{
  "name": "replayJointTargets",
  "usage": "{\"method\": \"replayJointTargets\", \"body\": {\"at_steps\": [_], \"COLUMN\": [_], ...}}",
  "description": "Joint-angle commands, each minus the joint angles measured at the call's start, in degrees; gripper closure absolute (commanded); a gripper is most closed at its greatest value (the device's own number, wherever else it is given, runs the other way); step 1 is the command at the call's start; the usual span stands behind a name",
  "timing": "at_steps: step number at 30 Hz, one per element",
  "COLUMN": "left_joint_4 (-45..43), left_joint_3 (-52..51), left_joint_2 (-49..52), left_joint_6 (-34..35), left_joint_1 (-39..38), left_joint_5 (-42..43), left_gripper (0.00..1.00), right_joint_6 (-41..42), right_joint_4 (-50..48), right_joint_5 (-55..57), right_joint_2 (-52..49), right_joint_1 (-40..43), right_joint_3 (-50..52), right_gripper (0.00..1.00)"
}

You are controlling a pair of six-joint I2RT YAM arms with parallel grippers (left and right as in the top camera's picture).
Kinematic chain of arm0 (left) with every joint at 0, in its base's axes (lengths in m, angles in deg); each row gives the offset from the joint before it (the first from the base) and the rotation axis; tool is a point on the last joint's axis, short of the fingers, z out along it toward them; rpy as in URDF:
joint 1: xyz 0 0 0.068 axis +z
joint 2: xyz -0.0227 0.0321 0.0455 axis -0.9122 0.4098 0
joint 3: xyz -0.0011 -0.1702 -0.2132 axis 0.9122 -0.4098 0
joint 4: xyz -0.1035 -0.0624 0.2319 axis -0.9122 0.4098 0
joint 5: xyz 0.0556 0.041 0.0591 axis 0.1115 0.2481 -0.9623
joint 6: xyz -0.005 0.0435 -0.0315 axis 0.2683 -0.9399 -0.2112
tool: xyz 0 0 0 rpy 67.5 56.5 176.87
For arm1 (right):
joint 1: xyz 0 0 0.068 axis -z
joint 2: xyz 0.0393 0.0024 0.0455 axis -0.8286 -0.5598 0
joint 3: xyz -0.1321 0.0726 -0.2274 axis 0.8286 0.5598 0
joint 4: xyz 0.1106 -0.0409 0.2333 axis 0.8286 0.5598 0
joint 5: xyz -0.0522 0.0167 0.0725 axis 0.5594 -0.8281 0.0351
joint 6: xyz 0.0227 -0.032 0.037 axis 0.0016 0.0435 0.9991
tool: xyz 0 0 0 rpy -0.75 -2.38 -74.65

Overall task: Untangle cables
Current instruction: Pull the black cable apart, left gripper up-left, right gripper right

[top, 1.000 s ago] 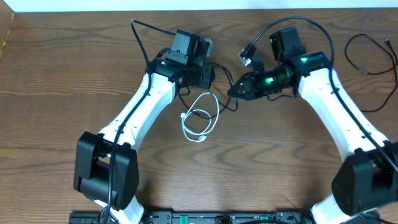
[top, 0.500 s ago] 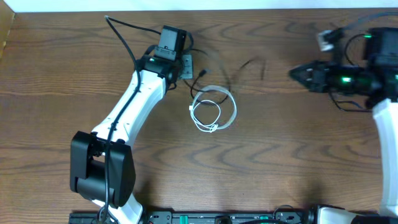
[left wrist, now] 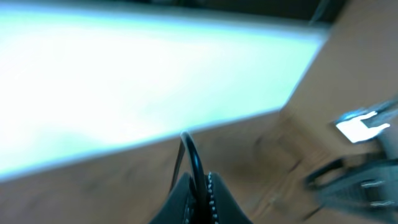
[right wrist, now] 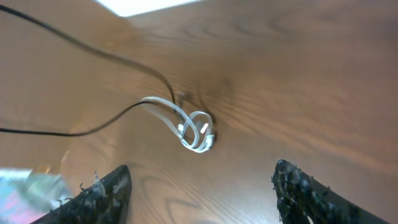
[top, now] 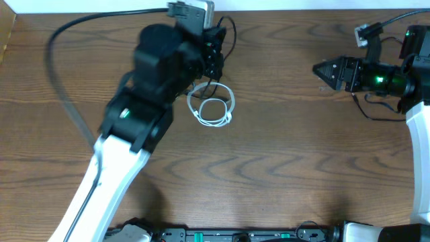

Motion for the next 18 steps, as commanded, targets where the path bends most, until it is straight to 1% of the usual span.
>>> {"method": "replayJointTargets", "body": {"at_steps": [1, 3, 5, 7, 10, 12, 15, 17, 18], "left_joint_4": [-6.38, -9.62, -12.68, -15.04, -17.38, -17.25, -13.75, -11.39, -10.58], "left_joint_3": [0.72, 0.74, 0.74, 0.85, 1.25, 1.29, 1.29, 1.29, 1.29], "left_joint_2": [-3.39, -4.74, -6.03, -6.78, -6.67, -6.43, -6.08, -5.75, -5.55], "left_joint_6": [2.75, 5.73, 10.27, 15.5, 21.2, 27.98, 42.27, 47.34, 47.41], "left_joint_1": [0.13, 0.15, 0.17, 0.2, 1.57, 3.87, 8.33, 10.88, 11.89], "left_joint_5": [7.8, 8.87, 9.31, 9.29, 9.25, 9.2, 8.83, 11.02, 13.07], "left_gripper": [0.93, 0.93, 0.93, 0.93, 0.92, 0.93, 0.92, 0.93, 0.92], "right_joint_6": [-5.38, -5.88, -5.86, -5.84, -5.9, -8.76, -13.0, -14.67, -15.63], "right_joint_4": [-5.2, -8.37, -11.58, -14.53, -17.29, -18.56, -19.3, -19.41, -19.54], "right_joint_5": [-16.52, -21.7, -25.68, -28.3, -29.66, -30.16, -30.23, -29.77, -29.29], "right_joint_2": [-0.04, -0.04, -0.04, -0.04, -0.04, -0.04, -0.04, -0.13, -0.15], "right_joint_1": [-0.28, -0.39, -0.9, -1.64, -3.1, -4.57, -7.04, -8.74, -9.99], "right_joint_3": [-0.02, -0.02, -0.02, -0.02, -0.02, -0.02, -0.02, -0.02, -0.02], "right_gripper": [0.28, 0.26, 0.21, 0.18, 0.16, 0.14, 0.13, 0.12, 0.12]}}
